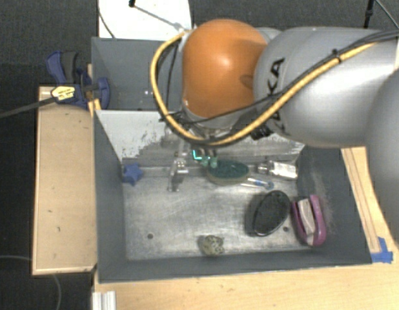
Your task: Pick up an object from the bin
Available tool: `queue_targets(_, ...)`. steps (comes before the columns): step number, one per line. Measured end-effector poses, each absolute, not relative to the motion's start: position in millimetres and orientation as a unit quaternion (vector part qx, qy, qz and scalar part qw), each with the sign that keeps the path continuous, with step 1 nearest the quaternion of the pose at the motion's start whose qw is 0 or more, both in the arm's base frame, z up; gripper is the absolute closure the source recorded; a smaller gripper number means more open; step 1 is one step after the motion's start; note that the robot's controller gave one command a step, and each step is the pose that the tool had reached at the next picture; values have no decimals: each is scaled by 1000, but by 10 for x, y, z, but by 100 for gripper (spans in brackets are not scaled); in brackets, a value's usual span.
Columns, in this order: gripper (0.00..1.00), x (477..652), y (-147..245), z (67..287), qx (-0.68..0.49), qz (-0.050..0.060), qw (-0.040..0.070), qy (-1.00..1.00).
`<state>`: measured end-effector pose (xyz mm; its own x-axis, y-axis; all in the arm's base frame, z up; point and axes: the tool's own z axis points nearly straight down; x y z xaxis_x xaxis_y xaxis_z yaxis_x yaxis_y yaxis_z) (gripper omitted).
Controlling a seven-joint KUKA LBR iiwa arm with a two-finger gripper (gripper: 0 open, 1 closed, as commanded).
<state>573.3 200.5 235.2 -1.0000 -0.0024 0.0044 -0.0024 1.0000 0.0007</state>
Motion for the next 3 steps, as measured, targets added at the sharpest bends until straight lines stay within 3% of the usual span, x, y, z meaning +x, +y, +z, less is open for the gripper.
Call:
queue_targets(1, 0, 5715, 883, 2165, 38, 2, 0, -999)
queue_targets(2, 0, 5791, -74, 1475, -48, 1, 1, -999)
queue_targets(3, 0, 5875, -184, 719, 5, 0, -6, -1000)
